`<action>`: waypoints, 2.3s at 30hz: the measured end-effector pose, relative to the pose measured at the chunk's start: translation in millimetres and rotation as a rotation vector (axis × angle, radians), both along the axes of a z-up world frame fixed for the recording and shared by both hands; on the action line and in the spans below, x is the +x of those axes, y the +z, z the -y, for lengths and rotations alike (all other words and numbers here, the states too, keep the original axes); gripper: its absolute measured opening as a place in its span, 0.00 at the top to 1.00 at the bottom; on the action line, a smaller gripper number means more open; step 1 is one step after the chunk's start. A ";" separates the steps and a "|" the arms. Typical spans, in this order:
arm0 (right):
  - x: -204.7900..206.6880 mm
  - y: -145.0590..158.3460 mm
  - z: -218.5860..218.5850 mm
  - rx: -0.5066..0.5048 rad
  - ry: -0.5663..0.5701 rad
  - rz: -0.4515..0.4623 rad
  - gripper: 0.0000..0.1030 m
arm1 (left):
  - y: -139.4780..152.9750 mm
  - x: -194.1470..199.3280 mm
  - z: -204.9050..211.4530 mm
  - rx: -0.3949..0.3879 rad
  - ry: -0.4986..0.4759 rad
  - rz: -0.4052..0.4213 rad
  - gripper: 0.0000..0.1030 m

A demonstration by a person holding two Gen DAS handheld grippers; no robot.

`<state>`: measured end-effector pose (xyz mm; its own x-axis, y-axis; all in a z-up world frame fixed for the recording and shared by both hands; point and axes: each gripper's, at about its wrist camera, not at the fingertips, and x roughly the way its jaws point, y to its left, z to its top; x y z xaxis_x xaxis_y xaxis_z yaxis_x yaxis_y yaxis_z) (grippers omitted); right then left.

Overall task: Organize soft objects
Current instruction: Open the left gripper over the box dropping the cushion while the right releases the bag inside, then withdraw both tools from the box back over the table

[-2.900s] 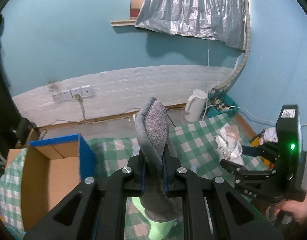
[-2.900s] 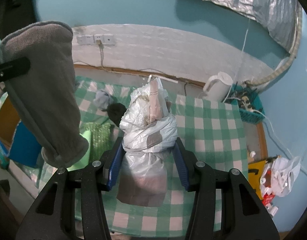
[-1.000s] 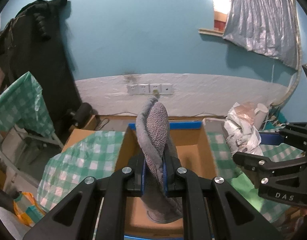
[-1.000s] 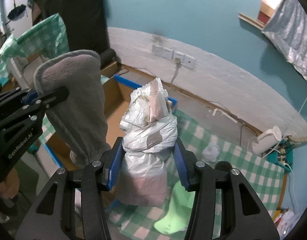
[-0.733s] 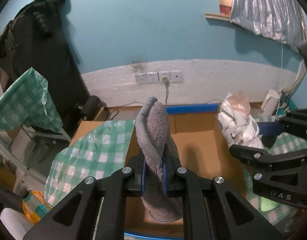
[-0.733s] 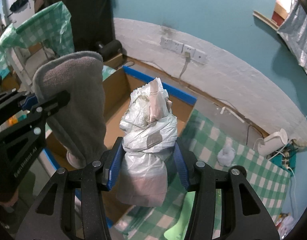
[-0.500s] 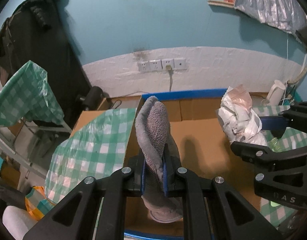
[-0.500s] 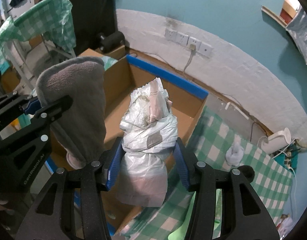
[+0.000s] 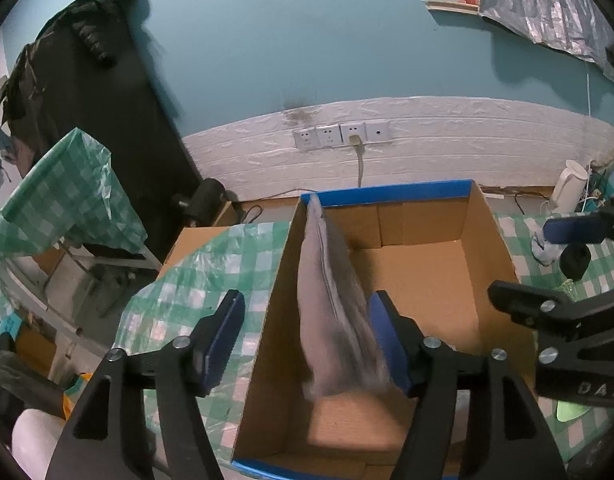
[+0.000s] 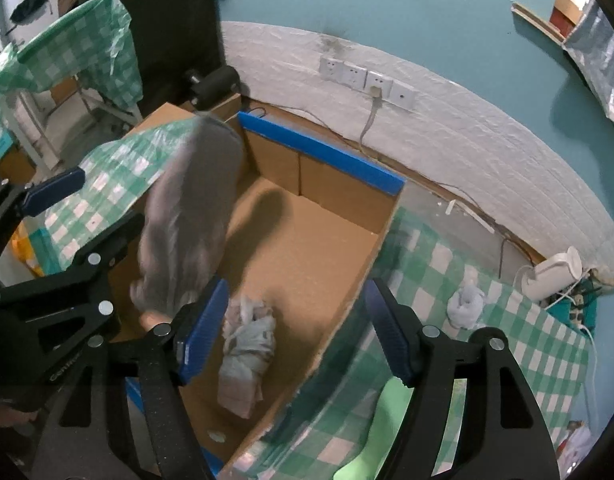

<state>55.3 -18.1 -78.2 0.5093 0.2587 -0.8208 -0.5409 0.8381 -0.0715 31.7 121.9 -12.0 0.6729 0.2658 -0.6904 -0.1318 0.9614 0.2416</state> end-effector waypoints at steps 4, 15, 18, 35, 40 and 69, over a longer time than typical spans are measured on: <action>-2.0 2.2 10.8 -0.002 -0.017 0.013 0.28 | -2.3 1.3 3.5 0.012 -0.008 0.000 0.34; -3.9 5.8 55.5 0.009 -0.089 0.020 0.27 | -1.9 1.5 19.3 -0.038 -0.045 -0.016 0.34; -3.6 6.6 71.5 0.016 -0.114 0.020 0.27 | -1.9 -0.2 26.8 -0.059 -0.060 -0.022 0.34; -12.8 -9.0 181.5 0.019 -0.273 -0.001 0.27 | -0.4 -7.3 107.1 -0.011 -0.201 -0.030 0.32; -17.7 -18.4 210.1 0.026 -0.310 -0.016 0.27 | -9.2 -9.4 135.9 0.032 -0.248 -0.054 0.32; -29.7 -95.1 266.1 -0.004 -0.363 -0.157 0.27 | -85.7 -9.9 233.7 0.092 -0.383 -0.281 0.32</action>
